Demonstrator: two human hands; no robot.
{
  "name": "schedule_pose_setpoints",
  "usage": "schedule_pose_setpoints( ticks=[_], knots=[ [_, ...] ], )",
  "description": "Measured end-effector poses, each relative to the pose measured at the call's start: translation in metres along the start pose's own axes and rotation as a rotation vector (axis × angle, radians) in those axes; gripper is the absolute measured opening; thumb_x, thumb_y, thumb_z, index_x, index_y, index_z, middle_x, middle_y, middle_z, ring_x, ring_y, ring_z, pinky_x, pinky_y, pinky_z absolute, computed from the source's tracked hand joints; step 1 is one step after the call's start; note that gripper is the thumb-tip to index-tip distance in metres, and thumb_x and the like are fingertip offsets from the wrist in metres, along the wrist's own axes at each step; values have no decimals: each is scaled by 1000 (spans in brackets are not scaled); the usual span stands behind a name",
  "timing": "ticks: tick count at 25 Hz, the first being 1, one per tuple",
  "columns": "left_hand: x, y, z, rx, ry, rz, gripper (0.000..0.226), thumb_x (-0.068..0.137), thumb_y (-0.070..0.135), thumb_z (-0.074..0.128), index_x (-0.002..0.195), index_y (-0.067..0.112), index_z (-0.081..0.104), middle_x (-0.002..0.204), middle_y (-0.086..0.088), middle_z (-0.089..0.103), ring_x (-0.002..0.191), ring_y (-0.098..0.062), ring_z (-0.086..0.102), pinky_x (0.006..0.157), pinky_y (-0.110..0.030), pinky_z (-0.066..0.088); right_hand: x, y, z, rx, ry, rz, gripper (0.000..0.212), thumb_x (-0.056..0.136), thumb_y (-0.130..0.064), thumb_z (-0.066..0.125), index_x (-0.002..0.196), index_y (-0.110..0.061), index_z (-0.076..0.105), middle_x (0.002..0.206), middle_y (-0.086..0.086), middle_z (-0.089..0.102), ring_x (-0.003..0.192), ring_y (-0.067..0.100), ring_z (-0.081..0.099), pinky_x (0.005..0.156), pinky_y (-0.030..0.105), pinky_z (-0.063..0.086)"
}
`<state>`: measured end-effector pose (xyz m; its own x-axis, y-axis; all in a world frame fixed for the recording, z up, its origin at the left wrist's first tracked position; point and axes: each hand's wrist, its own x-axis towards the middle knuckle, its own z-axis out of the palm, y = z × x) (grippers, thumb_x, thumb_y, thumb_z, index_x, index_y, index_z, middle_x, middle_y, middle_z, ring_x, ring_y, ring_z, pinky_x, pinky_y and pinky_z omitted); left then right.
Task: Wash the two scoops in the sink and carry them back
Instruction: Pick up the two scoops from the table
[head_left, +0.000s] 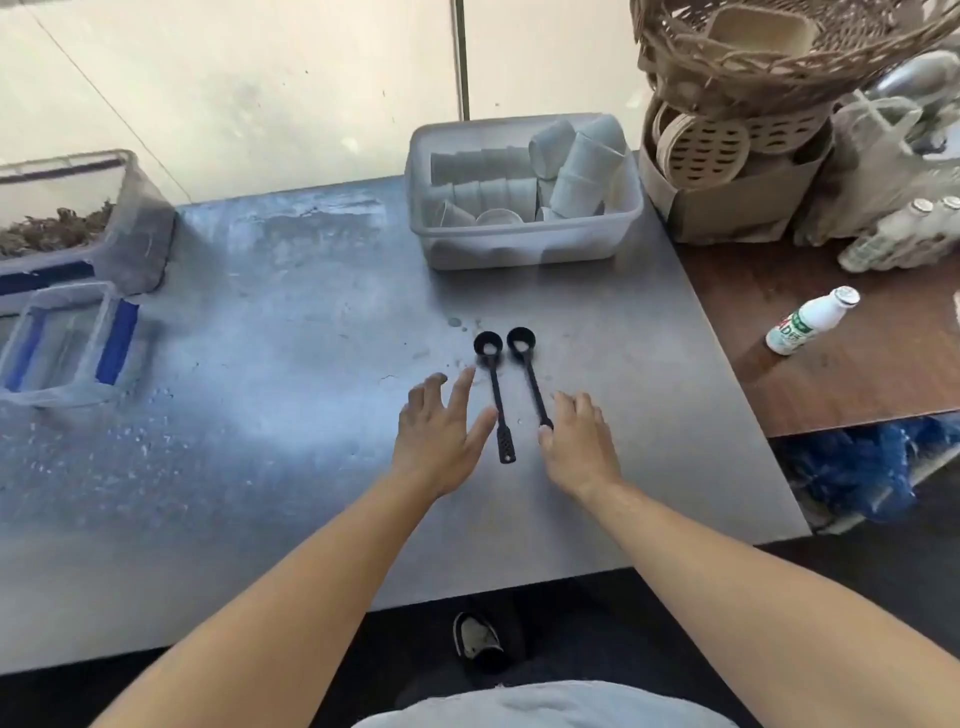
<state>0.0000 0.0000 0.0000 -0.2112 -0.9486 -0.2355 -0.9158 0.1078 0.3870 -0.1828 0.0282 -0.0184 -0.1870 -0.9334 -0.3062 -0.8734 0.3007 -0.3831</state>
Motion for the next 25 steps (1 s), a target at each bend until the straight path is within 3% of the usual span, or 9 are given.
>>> schedule_pose_setpoints(
  ticks=[3,7,12,15,18,22,25],
  knots=[
    [21,5,18,22,-27,-67,68,99,59,33,155,22,22,151,-12,35,139,-31,29,113,-45,30,25,8,6,151,-13,64,45,99,-13,48,143,-8,48,137,15,51,125,33,51,106,43,42],
    [38,12,47,115,-63,-108,61,99,58,38,139,14,49,132,-9,56,123,-30,46,99,-40,40,56,13,11,240,-66,123,39,100,-21,51,137,-9,55,135,11,55,122,29,56,103,40,46],
    [69,23,63,-176,-53,-314,59,95,57,53,128,9,57,122,-9,60,113,-29,56,92,-38,46,85,16,13,279,-104,131,30,97,-28,59,121,-11,65,121,8,62,108,25,63,95,37,50],
    [86,29,65,-258,-25,-427,42,94,51,60,103,10,63,102,-6,60,92,-24,57,73,-30,39,97,18,14,281,-118,143,20,95,-28,61,107,-13,69,107,5,67,98,24,65,89,35,52],
    [95,34,66,-283,17,-488,33,93,40,65,81,10,62,83,-7,67,77,-26,60,64,-35,44,102,19,12,250,-136,118,17,92,-26,62,98,-14,74,97,2,74,94,22,68,85,35,54],
    [99,32,67,-346,36,-543,22,91,30,70,101,11,75,90,-6,76,88,-24,69,78,-34,55,108,15,11,224,-140,130,18,88,-22,63,88,-13,79,89,2,79,90,26,71,80,38,57],
    [103,28,66,-393,12,-580,21,88,30,73,99,12,77,90,-4,77,88,-21,70,78,-29,54,113,17,10,289,-178,177,18,85,-22,65,85,-10,78,85,2,79,88,26,72,79,38,59]
  ],
)
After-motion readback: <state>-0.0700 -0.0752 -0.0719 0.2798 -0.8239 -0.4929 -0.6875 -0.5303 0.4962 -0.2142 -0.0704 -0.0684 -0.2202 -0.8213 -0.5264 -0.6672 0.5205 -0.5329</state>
